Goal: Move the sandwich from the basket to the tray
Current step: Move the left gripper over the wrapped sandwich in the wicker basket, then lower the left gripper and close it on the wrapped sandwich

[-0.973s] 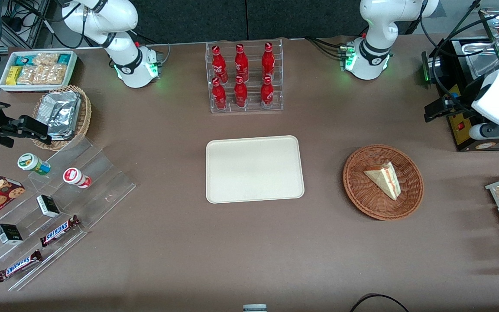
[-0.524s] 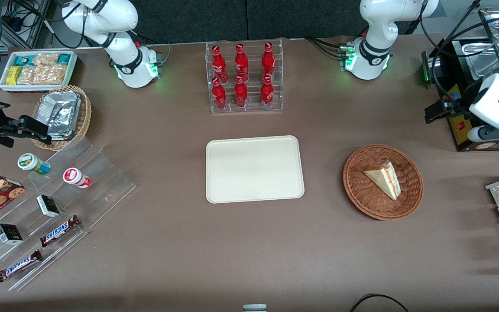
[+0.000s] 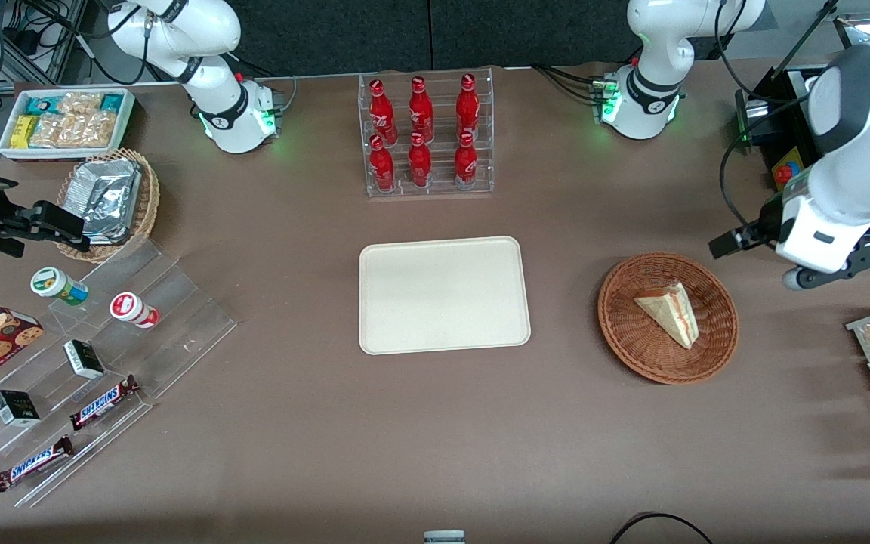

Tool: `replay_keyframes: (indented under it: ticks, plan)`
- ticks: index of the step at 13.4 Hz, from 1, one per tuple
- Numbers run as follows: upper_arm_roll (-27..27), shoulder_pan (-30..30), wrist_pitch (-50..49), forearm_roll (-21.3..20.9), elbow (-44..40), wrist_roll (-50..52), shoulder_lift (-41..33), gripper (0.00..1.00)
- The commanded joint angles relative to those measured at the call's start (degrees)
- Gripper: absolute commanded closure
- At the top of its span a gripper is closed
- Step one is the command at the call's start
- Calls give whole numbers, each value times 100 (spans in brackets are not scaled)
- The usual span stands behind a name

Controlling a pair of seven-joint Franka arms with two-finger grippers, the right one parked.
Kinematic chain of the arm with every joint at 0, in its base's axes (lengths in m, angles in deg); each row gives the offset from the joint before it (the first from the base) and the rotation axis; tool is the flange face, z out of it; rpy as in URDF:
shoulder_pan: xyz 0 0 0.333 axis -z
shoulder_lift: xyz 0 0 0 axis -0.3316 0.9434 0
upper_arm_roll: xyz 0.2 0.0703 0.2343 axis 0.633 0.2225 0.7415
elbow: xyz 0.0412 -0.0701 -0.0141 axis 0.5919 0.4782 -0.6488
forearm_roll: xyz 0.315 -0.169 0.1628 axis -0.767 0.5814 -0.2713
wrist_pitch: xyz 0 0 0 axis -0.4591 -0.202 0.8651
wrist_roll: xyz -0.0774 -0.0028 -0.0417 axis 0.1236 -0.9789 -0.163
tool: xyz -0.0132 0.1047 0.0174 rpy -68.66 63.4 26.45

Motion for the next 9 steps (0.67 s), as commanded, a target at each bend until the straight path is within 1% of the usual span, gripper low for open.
replay_keyframes:
  ticks: [1, 3, 5, 9]
  plan:
    - [29, 43, 926, -85, 651, 470, -56, 0]
    - [37, 25, 1752, -85, 1179, 804, -56, 0]
    - [37, 17, 2351, -85, 1435, 1147, 83, 0]
    - [37, 17, 2740, -94, 1454, 1306, 453, 0]
